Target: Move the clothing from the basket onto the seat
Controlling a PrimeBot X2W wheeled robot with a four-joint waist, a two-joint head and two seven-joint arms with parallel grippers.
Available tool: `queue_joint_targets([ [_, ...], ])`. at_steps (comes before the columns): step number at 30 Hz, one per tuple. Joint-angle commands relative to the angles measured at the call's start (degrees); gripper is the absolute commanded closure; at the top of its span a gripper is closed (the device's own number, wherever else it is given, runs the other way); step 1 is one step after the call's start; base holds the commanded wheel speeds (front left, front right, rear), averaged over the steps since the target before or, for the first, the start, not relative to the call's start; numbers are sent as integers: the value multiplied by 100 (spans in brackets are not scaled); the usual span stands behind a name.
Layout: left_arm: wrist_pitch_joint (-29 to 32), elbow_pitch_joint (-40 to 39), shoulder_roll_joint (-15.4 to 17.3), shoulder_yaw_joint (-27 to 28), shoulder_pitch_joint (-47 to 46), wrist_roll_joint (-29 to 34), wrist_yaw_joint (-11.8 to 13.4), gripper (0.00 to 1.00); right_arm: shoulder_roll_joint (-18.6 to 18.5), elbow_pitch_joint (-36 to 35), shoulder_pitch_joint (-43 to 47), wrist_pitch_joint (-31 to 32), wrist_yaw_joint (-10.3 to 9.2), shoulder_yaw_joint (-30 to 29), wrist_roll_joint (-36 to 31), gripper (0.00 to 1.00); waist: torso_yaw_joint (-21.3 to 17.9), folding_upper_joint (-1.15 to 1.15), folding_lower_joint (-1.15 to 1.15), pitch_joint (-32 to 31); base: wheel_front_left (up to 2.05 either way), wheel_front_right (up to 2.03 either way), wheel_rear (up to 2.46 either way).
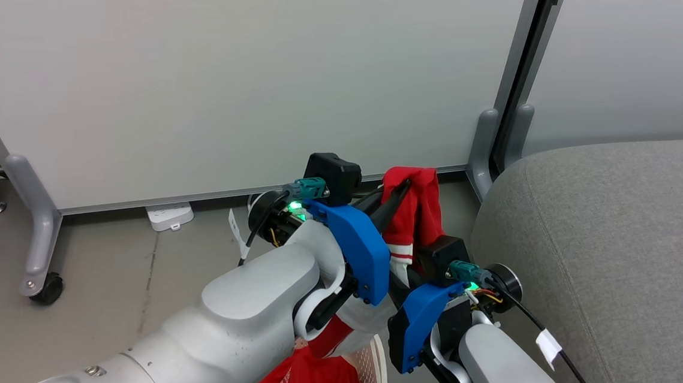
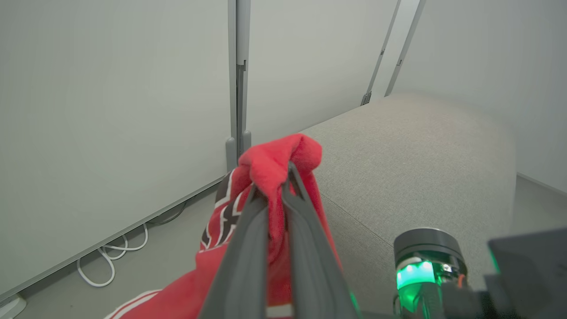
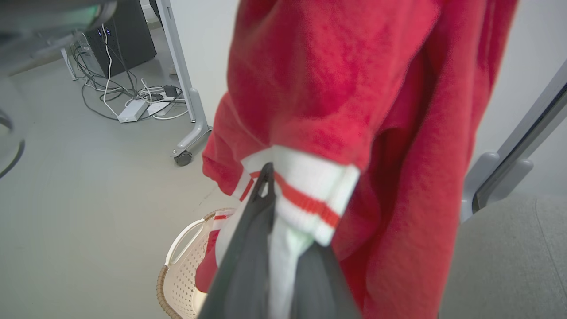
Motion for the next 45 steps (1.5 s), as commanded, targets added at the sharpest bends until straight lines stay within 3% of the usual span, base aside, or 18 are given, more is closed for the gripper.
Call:
queue_joint_targets([
  [1,-54,3,8,-14,-128,-36,4,100,-12,64,-129,-81,-4,14,23,100,-1,0,0,-8,0,0,0],
  [19,-116,140,7,-164,-240,-310,-72,100,-11,324,-192,-301,-4,192,146,100,-57,0,0,-58,0,0,0],
  [21,-136,148,7,-187,-267,-250,-86,0,-12,350,-215,-308,-3,212,139,100,-67,0,0,-60,0,0,0],
  [27,-273,176,9,-233,-201,-170,-178,0,-11,379,-250,-379,-4,191,129,100,-88,0,0,-48,0,0,0],
  [35,-640,133,46,63,257,14,-545,0,-12,334,-146,-459,-4,72,148,98,-78,0,0,2,0,0,0],
  [40,-643,-407,304,709,853,887,-713,0,-9,298,-60,-474,-4,-136,32,100,18,0,0,80,0,0,0],
  [45,-644,-922,506,1297,1499,1655,-697,0,-13,236,44,-436,-4,-282,-63,100,57,0,0,138,0,0,0],
])
